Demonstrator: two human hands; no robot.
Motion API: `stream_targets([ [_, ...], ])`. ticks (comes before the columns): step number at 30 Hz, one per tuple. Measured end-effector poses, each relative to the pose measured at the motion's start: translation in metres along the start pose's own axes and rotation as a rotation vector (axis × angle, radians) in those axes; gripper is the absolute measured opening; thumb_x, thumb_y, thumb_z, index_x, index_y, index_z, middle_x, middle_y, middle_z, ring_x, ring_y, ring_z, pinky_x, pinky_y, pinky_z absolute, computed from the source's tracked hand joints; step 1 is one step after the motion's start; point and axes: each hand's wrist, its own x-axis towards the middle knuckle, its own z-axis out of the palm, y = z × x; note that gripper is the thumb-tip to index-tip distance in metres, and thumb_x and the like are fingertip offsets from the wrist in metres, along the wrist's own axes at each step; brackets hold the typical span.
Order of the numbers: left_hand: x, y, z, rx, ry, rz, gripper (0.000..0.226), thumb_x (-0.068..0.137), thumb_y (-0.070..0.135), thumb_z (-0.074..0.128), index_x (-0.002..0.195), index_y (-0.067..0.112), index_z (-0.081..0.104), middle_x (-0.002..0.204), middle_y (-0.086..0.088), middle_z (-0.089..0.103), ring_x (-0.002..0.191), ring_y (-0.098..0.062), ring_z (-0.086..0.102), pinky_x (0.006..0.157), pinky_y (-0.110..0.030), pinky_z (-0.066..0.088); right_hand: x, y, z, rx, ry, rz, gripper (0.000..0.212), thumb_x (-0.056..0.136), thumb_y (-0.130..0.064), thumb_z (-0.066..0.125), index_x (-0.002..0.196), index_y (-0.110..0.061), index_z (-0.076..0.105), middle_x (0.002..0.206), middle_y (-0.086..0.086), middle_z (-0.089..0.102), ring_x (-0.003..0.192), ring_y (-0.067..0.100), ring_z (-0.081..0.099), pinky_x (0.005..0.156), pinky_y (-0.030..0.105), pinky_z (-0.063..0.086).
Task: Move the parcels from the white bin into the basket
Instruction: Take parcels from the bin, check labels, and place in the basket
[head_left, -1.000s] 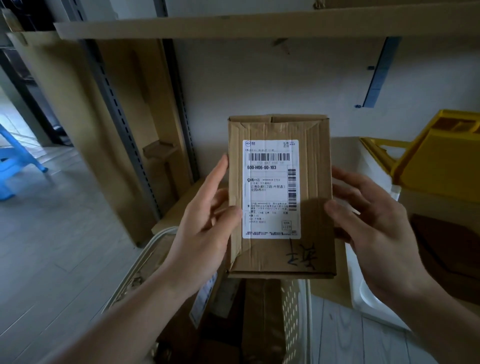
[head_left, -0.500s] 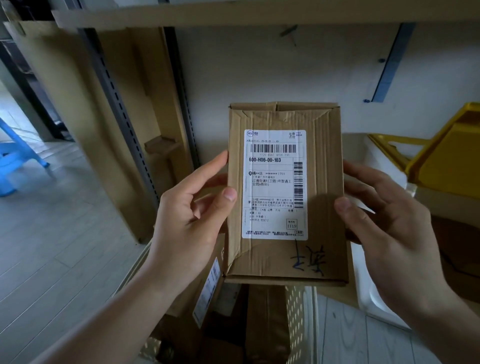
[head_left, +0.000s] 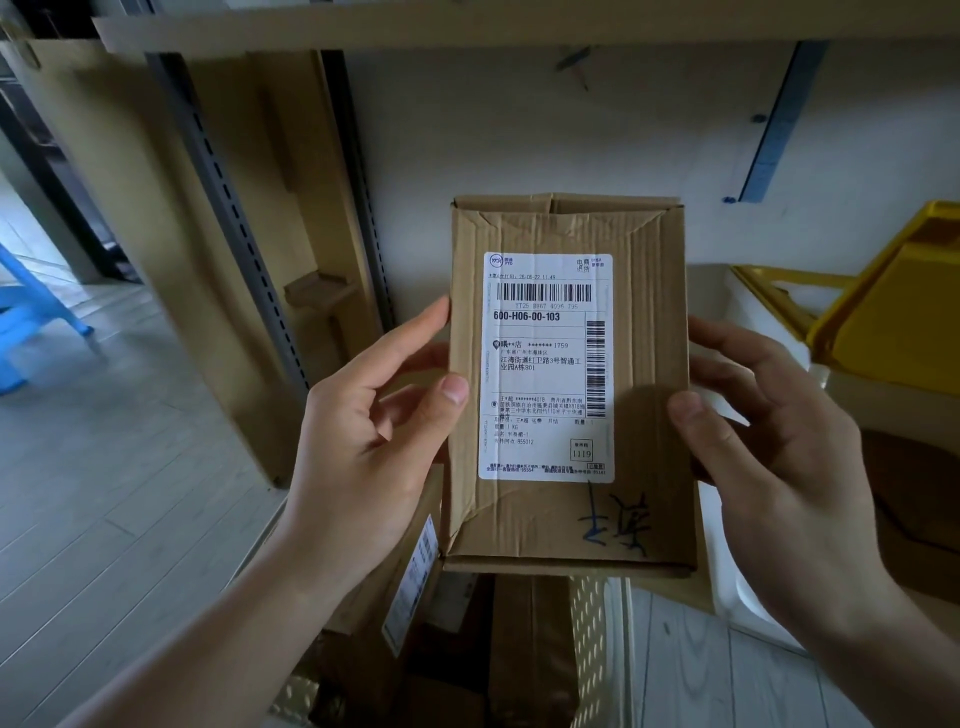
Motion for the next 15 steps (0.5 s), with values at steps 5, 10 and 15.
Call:
stream_targets([
  [5, -0.0005, -0.0006, -0.0005, 0.017, 0.000, -0.001, 0.053, 0.090, 0.016, 0.060, 0.142, 0.018, 0.051, 0.123, 0.012, 0.073, 0.119, -0.010, 0.067, 0.092, -0.025, 0.058, -0.0002, 0.0027, -0.0008, -0.030, -0.002, 0.004, 0.044, 0.086, -0.024, 0.060, 0.130, -0.022, 0.061, 0.118, -0.002, 0.075, 0.103, 0.016, 0.075, 0.079, 0.035, 0.065],
  [10, -0.0015, -0.0006, -0.0035, 0.022, -0.010, -0.015, 0.054, 0.090, 0.016, 0.061, 0.143, 0.018, 0.051, 0.122, 0.012, 0.073, 0.118, -0.009, 0.068, 0.092, -0.025, 0.058, -0.0018, 0.0042, 0.0010, -0.043, -0.001, 0.015, 0.045, 0.085, -0.024, 0.060, 0.129, -0.023, 0.061, 0.117, -0.003, 0.075, 0.098, 0.016, 0.076, 0.075, 0.034, 0.065],
  [15, -0.0021, -0.0013, -0.0074, 0.000, -0.011, -0.036, 0.056, 0.089, 0.018, 0.061, 0.143, 0.022, 0.051, 0.124, 0.006, 0.073, 0.119, -0.013, 0.067, 0.095, -0.029, 0.057, -0.0026, 0.0052, 0.0040, -0.078, -0.001, 0.022, 0.037, 0.091, -0.019, 0.060, 0.128, -0.024, 0.059, 0.116, -0.004, 0.073, 0.096, 0.022, 0.075, 0.075, 0.041, 0.066],
])
